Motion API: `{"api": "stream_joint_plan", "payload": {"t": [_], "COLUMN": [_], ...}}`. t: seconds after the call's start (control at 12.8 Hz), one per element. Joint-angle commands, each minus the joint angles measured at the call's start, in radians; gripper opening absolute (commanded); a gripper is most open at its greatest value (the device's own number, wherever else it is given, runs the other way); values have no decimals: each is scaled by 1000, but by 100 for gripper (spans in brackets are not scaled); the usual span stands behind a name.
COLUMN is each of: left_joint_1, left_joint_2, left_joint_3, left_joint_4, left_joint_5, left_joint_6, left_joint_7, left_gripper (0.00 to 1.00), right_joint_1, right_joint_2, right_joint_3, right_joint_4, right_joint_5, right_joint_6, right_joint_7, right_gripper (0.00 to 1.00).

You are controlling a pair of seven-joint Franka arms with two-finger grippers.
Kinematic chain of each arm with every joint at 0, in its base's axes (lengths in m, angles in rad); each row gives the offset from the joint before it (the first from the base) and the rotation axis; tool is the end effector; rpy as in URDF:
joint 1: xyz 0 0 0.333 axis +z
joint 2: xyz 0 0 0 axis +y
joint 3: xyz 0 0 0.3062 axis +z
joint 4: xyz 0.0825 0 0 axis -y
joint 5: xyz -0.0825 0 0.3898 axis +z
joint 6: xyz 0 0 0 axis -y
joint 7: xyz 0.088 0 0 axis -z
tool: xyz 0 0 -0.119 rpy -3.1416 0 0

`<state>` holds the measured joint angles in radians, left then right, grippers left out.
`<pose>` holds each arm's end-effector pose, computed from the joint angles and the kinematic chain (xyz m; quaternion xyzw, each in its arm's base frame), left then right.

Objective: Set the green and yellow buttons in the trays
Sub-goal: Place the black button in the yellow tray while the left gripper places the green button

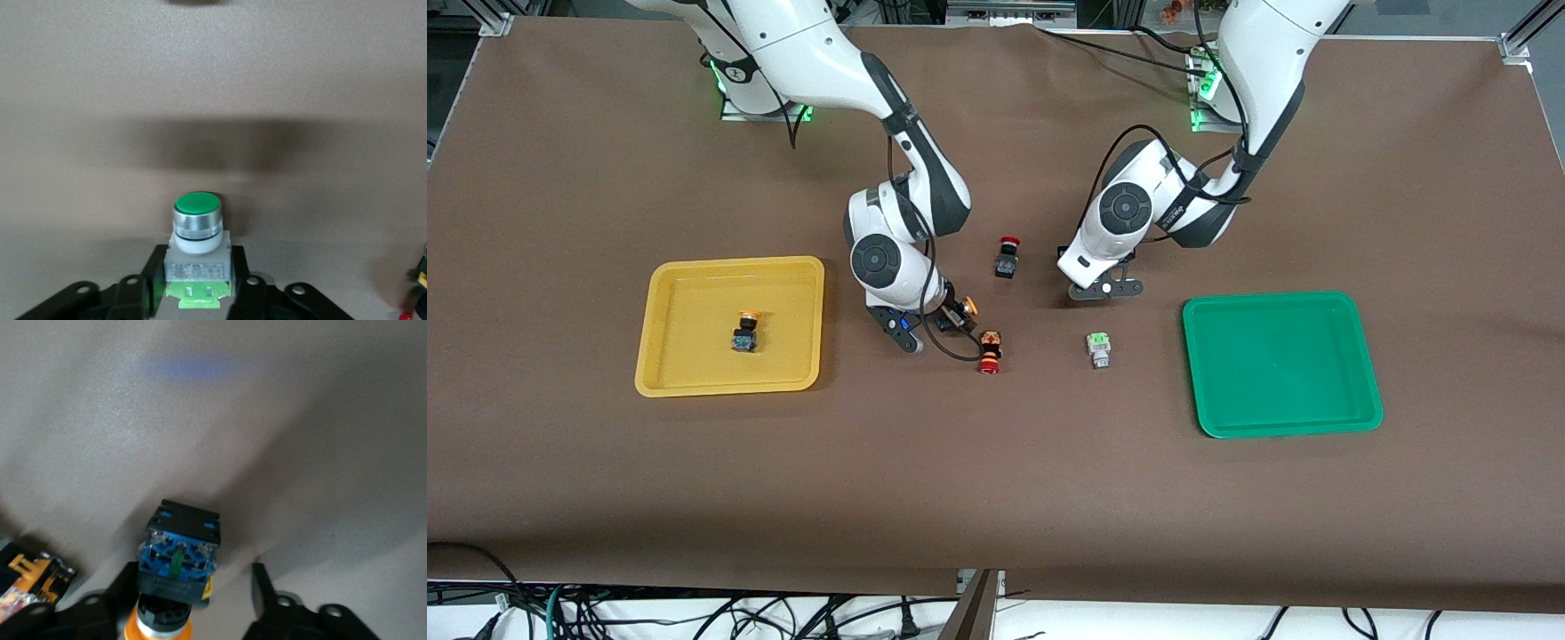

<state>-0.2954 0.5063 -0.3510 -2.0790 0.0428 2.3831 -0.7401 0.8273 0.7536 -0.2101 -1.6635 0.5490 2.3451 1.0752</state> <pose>0.4470 -0.3447 0.1562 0.9929 0.0429 -0.1110 0.0011 0.5357 0.4088 0.1475 -0.9141 0.3873 0.1008 0.0644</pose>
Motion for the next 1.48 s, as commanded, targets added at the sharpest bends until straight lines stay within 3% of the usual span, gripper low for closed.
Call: {"api": "stream_joint_plan", "payload": {"t": [0.0, 0.08, 0.16, 0.47, 0.62, 0.7, 0.78, 0.86, 0.94, 1.01, 1.17, 1.4], "left_joint_1": [-1, 2, 21, 117, 217, 273, 335, 390, 441, 491, 556, 622], "left_joint_2": [1, -6, -11, -17, -17, -17, -17, -12, -8, 3, 55, 80], "left_joint_3": [7, 12, 13, 13, 13, 13, 13, 18, 21, 20, 21, 21], "left_joint_4": [7, 13, 34, 236, 279, 280, 275, 275, 275, 278, 275, 275], "left_joint_5": [26, 26, 26, 26, 25, 25, 26, 28, 63, 125, 202, 221], "left_joint_6": [-1, -7, -39, -368, -433, -436, -436, -435, -429, -420, -354, -322], "left_joint_7": [-31, -27, -18, 134, 302, 388, 472, 535, 579, 597, 604, 607], "left_gripper": [0, 0, 0, 0, 0, 0, 0, 0, 0, 0, 0, 0], "right_joint_1": [-3, -7, -8, -8, -8, -10, -8, -10, -10, -10, -10, -5], "right_joint_2": [-13, -26, -49, -134, -134, -126, -125, -125, -117, -112, -132, -198], "right_joint_3": [-12, -29, -87, -345, -420, -428, -428, -425, -425, -425, -428, -449], "right_joint_4": [1, 1, 11, 11, -31, -65, -117, -169, -200, -209, -193, -90], "right_joint_5": [8, 6, 0, -52, -70, -64, -64, -61, -57, -55, -57, -58], "right_joint_6": [-6, -44, -146, -496, -500, -471, -401, -321, -264, -250, -283, -447], "right_joint_7": [-52, -92, -147, -568, -742, -786, -797, -807, -845, -868, -861, -798], "right_gripper": [0, 0, 0, 0, 0, 4, 10, 30, 66, 82, 89, 98]}}
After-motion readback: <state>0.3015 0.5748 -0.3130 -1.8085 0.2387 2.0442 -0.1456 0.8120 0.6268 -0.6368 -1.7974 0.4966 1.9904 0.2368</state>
